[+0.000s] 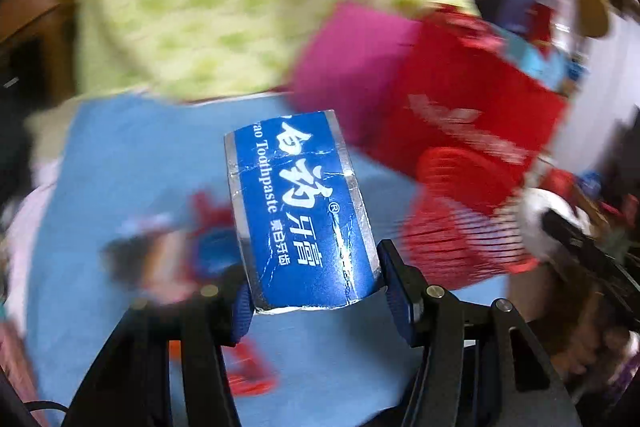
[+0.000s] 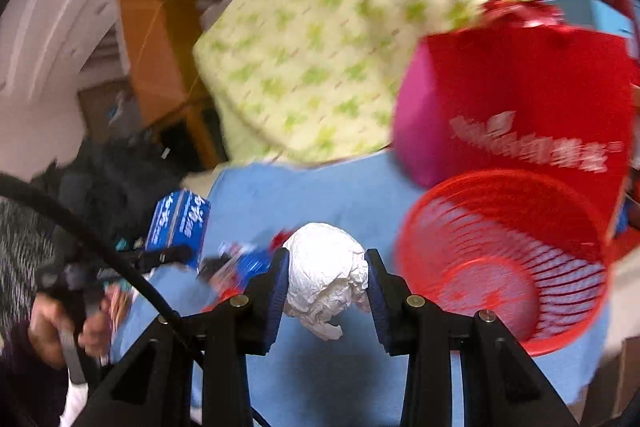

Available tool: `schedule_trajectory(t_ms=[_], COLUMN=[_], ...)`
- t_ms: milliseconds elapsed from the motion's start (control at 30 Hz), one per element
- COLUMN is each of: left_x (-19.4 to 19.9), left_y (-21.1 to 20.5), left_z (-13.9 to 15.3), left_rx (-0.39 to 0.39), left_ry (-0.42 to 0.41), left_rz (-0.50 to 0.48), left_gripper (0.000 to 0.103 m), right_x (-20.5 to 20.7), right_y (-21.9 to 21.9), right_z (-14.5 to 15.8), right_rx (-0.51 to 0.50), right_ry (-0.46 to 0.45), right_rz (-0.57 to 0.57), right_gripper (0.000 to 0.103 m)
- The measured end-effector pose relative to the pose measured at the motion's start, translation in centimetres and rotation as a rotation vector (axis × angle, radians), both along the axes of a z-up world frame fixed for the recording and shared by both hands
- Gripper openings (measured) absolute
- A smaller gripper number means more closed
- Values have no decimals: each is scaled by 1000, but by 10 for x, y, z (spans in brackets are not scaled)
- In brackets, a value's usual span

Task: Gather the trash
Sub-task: 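Drop toothpaste box and tissue into the red mesh basket with both tools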

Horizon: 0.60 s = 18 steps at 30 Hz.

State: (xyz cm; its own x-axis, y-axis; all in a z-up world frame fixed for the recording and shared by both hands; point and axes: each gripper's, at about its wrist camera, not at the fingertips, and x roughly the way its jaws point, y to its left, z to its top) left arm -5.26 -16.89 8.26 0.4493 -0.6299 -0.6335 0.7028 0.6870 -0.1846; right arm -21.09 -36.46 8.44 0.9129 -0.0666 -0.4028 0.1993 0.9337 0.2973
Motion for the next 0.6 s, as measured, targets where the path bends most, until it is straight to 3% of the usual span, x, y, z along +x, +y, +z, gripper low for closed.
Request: schedule_trajectory(t_ms=[167, 333, 367, 433, 467, 600], left_x=[-21, -12, -11, -6, -4, -2], left_y=[-88, -152, -159, -166, -166, -137], left_z=[15, -1, -5, -12, -14, -21], left_rx=[-15, 28, 38, 56, 66, 69], left_ry=[-6, 36, 36, 28, 9, -33], left_rz=[-161, -230, -232, -221, -205, -164], left_gripper=[59, 61, 62, 69, 70, 70], right_x=[-24, -32, -29, -27, -27, -29], right_y=[-68, -117, -120, -128, -133, -136], right_z=[3, -8, -14, -22, -26, -30], right_rx=[72, 166, 171, 188, 200, 220], right_ry=[17, 27, 36, 44, 41, 9], right_rz=[-133, -187, -196, -208, -217, -217], right_gripper=[40, 45, 47, 68, 72, 73])
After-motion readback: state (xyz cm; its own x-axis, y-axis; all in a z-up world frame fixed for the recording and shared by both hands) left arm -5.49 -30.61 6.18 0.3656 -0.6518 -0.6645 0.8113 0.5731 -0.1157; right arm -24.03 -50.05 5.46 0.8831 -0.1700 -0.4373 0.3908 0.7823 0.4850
